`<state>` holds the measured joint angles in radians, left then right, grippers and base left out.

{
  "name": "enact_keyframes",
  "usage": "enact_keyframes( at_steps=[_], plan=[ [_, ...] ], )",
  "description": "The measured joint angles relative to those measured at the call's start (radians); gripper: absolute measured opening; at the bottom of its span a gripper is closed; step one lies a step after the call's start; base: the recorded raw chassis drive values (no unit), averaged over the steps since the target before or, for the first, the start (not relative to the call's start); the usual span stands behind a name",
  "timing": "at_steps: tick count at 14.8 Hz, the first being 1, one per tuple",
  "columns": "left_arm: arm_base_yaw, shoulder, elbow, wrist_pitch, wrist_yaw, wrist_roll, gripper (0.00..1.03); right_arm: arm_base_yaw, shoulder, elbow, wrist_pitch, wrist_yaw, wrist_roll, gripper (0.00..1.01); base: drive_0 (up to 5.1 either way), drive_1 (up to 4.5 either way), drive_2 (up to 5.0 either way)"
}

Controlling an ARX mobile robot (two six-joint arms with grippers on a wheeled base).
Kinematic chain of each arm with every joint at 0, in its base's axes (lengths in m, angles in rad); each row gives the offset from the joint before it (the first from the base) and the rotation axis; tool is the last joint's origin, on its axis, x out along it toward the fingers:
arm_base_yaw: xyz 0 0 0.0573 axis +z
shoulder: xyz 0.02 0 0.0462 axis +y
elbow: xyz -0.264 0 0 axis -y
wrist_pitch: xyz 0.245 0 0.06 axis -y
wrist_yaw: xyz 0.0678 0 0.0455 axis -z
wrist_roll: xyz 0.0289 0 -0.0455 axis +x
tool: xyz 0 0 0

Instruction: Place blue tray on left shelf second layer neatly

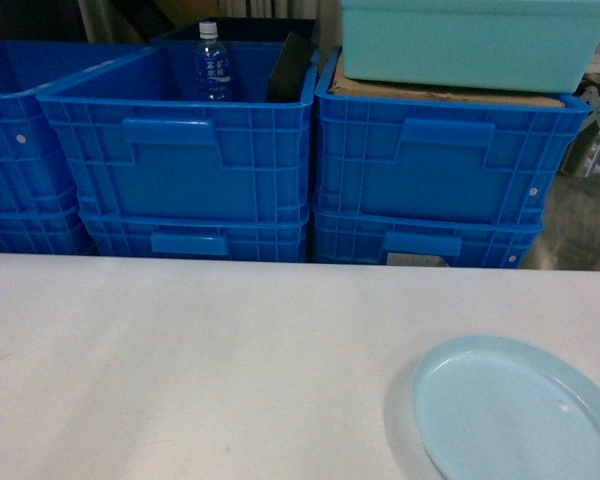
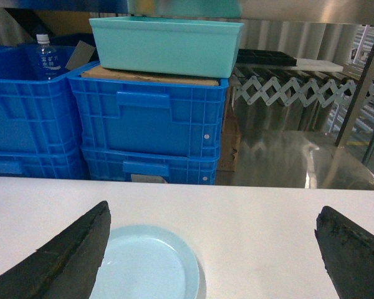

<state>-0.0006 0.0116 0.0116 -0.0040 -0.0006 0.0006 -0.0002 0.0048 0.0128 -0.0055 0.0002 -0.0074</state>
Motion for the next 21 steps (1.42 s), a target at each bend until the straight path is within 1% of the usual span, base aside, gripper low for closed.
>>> enact_keyframes(
  at_steps=[16, 17, 18, 19, 20, 21],
  plan=[
    [0.0, 0.0, 0.0, 0.0, 0.0, 0.0, 0.98, 0.002, 0.002, 0.0, 0.008, 0.002, -0.001, 0.98, 0.0, 0.0, 0.0],
    [0.0, 0.0, 0.0, 0.0, 0.0, 0.0, 0.98, 0.035, 0.052, 0.0, 0.113, 0.031, -0.005, 0.98, 0.0, 0.0, 0.0],
    [0.0, 0.0, 0.0, 0.0, 0.0, 0.0, 0.98, 0.089, 0.161, -0.002, 0.235, 0.046, -0.02, 0.98, 0.0, 0.0, 0.0],
    [0.0, 0.0, 0.0, 0.0, 0.001, 0.0, 0.98, 0.089, 0.297, -0.002, 0.36, 0.039, -0.02, 0.98, 0.0, 0.0, 0.0],
    [0.0, 0.0, 0.0, 0.0, -0.002, 0.0, 0.98, 0.069, 0.401, -0.001, 0.452, 0.038, -0.023, 0.98, 0.0, 0.0, 0.0],
    [0.0, 0.0, 0.0, 0.0, 0.0, 0.0, 0.98, 0.034, 0.508, 0.0, 0.542, 0.006, -0.029, 0.98, 0.0, 0.0, 0.0]
  ],
)
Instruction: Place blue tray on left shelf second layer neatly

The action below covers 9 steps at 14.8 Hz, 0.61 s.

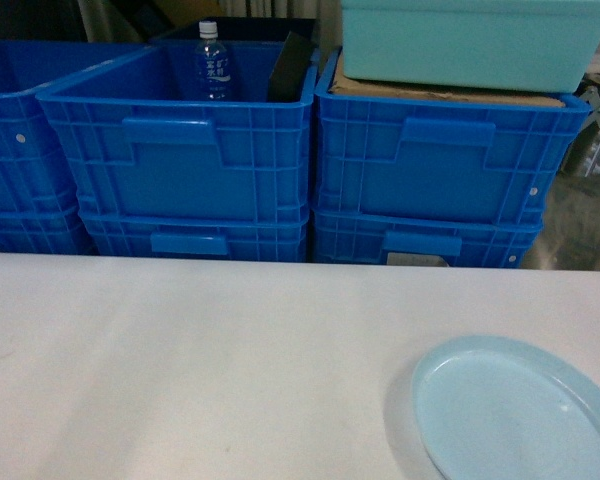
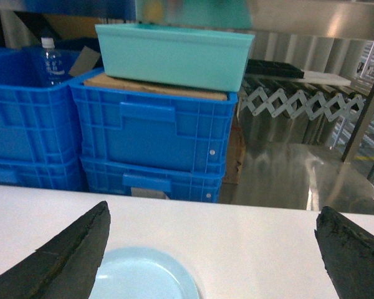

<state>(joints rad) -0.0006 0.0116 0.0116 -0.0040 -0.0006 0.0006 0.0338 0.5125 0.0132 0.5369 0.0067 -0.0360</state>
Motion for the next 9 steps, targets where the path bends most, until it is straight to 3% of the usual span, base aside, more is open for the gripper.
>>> enact_keyframes(
  at_steps=[1, 9],
  plan=[
    [0.0, 0.0, 0.0, 0.0, 0.0, 0.0, 0.98, -0.029, 0.1, 0.002, 0.062, -0.039, -0.01, 0.98, 0.0, 0.0, 0.0],
    [0.0, 0.0, 0.0, 0.0, 0.0, 0.0, 0.98, -0.069, 0.415, 0.032, 0.255, -0.118, -0.05, 0.98, 0.0, 0.0, 0.0]
  ],
)
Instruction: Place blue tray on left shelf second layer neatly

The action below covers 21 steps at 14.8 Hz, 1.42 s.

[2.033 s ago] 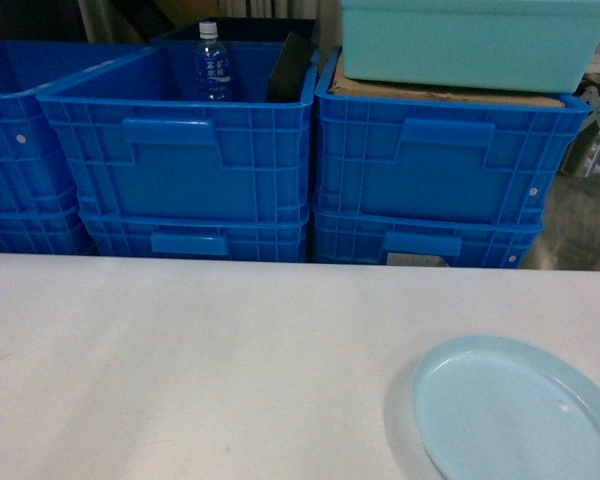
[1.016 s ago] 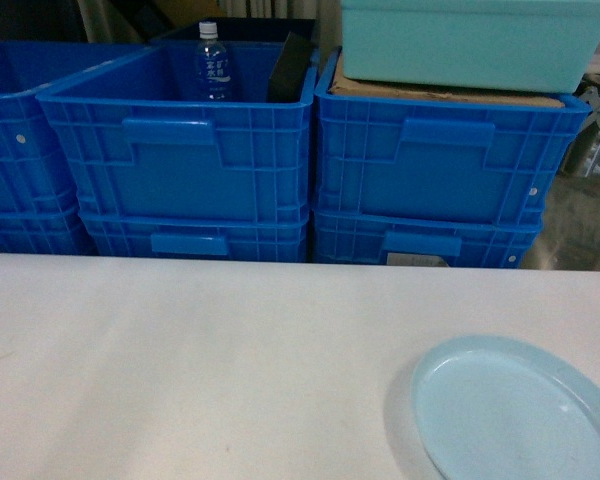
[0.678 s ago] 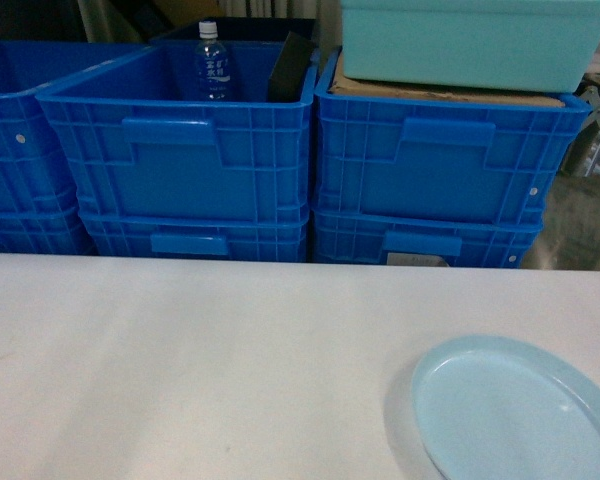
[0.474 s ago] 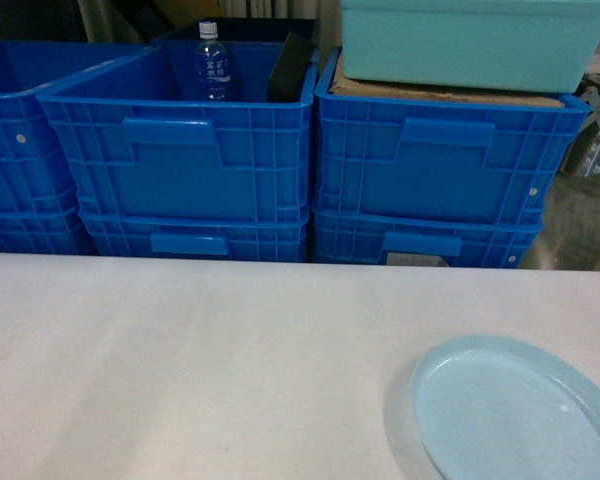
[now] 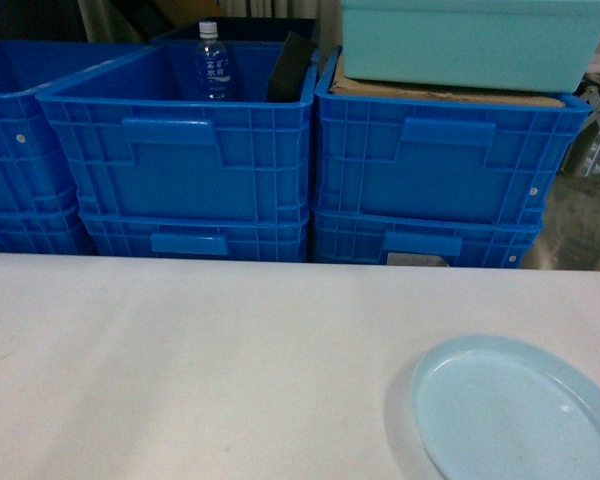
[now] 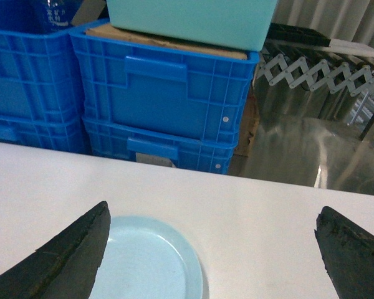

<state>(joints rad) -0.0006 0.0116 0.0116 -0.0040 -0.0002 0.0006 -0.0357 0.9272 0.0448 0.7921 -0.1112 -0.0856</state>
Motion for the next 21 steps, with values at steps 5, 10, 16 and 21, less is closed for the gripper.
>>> enact_keyframes(
  at_steps=[5, 10, 16, 21],
  plan=[
    [0.0, 0.0, 0.0, 0.0, 0.0, 0.0, 0.98, -0.048, 0.707, 0.29, -0.046, -0.075, -0.116, 0.98, 0.0, 0.0, 0.0],
    [0.0, 0.0, 0.0, 0.0, 0.0, 0.0, 0.98, -0.026, 1.038, 0.351, 0.027, -0.062, -0.11, 0.98, 0.0, 0.0, 0.0],
    [0.0, 0.0, 0.0, 0.0, 0.0, 0.0, 0.98, -0.003, 1.16, 0.447, 0.063, -0.06, -0.042, 0.98, 0.0, 0.0, 0.0],
    [0.0, 0.0, 0.0, 0.0, 0.0, 0.0, 0.98, -0.026, 1.203, 0.469, 0.1, -0.061, 0.003, 0.98, 0.0, 0.0, 0.0]
  ],
)
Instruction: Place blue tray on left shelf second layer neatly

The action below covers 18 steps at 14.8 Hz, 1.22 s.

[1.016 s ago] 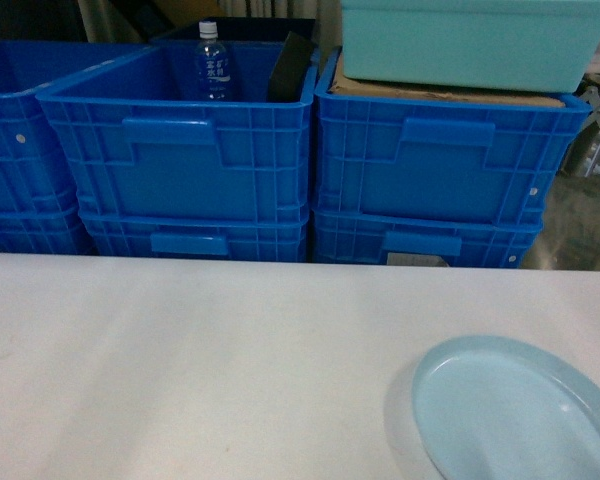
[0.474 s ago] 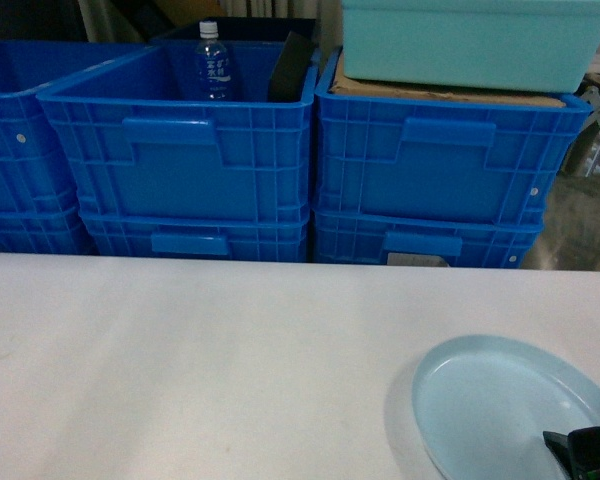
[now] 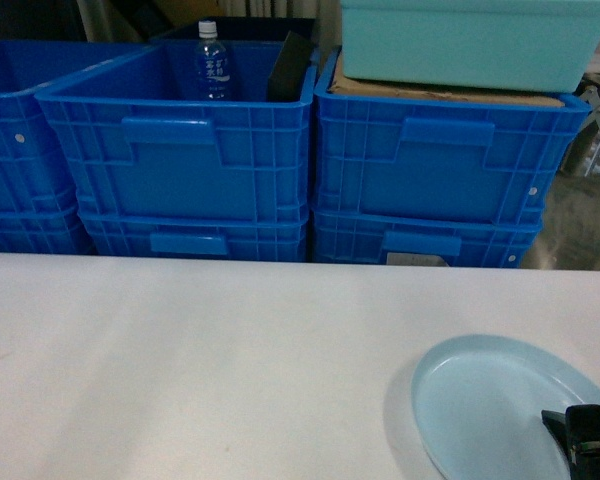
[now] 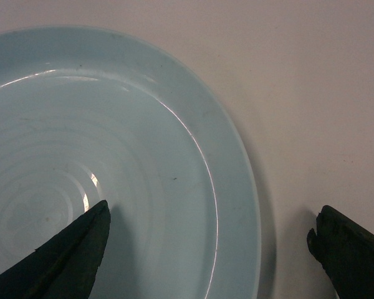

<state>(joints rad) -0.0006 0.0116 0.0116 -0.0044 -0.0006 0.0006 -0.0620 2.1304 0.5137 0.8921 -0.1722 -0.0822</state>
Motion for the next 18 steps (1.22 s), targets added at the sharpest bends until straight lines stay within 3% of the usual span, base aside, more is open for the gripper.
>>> enact_keyframes(
  at_steps=[1, 2, 4, 9, 13, 16, 18],
  plan=[
    [0.0, 0.0, 0.0, 0.0, 0.0, 0.0, 0.98, 0.0, 0.009, -0.001, 0.016, 0.009, 0.012, 0.93, 0.0, 0.0, 0.0],
    [0.0, 0.0, 0.0, 0.0, 0.0, 0.0, 0.98, -0.012, 0.009, -0.004, 0.023, 0.016, 0.034, 0.75, 0.0, 0.0, 0.0],
    [0.0, 0.0, 0.0, 0.0, 0.0, 0.0, 0.98, -0.02, 0.009, -0.013, 0.029, 0.013, 0.053, 0.59, 0.0, 0.0, 0.0],
    [0.0, 0.0, 0.0, 0.0, 0.0, 0.0, 0.98, -0.03, 0.01, -0.048, 0.072, -0.007, 0.134, 0.04, 0.0, 0.0, 0.0],
    [0.0, 0.0, 0.0, 0.0, 0.0, 0.0, 0.98, -0.015, -0.001, -0.077, 0.094, -0.011, 0.169, 0.02, 0.0, 0.0, 0.0],
    [0.0, 0.0, 0.0, 0.0, 0.0, 0.0, 0.98, 0.012, -0.03, -0.127, 0.134, -0.011, 0.167, 0.02, 0.0, 0.0, 0.0],
    [0.0, 0.0, 0.0, 0.0, 0.0, 0.0, 0.98, 0.045, -0.076, -0.183, 0.185, 0.008, 0.132, 0.02, 0.0, 0.0, 0.0]
  ],
)
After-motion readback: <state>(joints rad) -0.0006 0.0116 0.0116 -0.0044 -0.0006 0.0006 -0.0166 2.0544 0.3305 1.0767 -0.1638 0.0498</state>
